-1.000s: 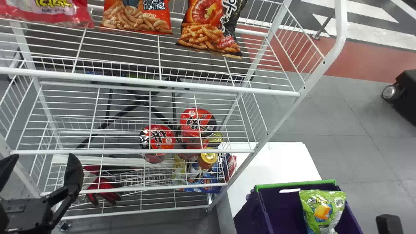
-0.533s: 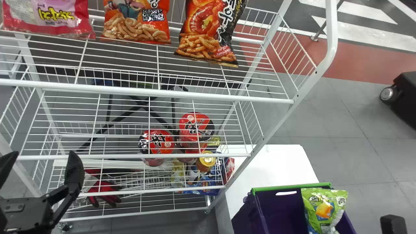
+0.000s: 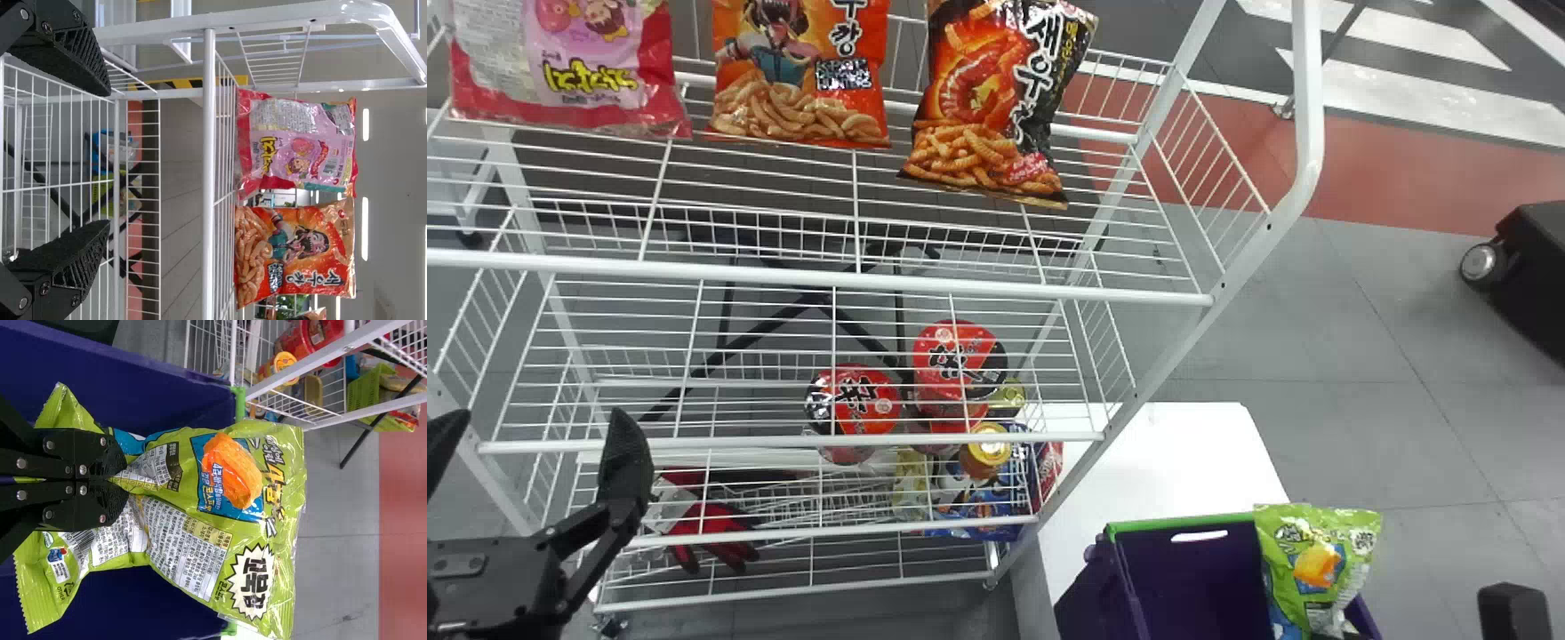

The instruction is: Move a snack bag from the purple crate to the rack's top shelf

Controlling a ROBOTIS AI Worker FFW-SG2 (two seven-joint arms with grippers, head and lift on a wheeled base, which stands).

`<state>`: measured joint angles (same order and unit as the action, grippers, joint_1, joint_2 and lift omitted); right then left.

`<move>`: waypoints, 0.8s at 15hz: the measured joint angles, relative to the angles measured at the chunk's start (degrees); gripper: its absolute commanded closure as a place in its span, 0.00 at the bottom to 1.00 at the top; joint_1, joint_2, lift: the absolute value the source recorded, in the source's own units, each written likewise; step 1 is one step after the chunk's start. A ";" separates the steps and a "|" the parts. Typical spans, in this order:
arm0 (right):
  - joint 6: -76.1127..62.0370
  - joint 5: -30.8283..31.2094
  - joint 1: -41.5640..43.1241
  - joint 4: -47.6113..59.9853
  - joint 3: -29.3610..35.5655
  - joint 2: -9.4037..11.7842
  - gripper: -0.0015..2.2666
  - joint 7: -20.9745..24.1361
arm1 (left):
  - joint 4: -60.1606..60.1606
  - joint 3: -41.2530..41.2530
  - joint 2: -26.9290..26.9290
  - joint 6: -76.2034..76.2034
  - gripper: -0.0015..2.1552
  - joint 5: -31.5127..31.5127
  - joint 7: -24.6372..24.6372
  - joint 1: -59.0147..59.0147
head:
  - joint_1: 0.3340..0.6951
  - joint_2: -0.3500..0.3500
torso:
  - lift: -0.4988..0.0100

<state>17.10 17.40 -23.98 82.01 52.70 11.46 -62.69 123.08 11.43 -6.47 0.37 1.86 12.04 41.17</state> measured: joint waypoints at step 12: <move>0.90 -5.11 -0.08 3.70 2.31 -0.95 0.74 -5.51 | 0.88 0.33 0.07 0.49 0.06 1.30 1.15 0.65 | 1.00 0.00 | 0.77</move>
<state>17.99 12.29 -24.06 85.71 55.01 10.51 -68.20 123.96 11.76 -6.41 0.86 3.16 13.19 41.82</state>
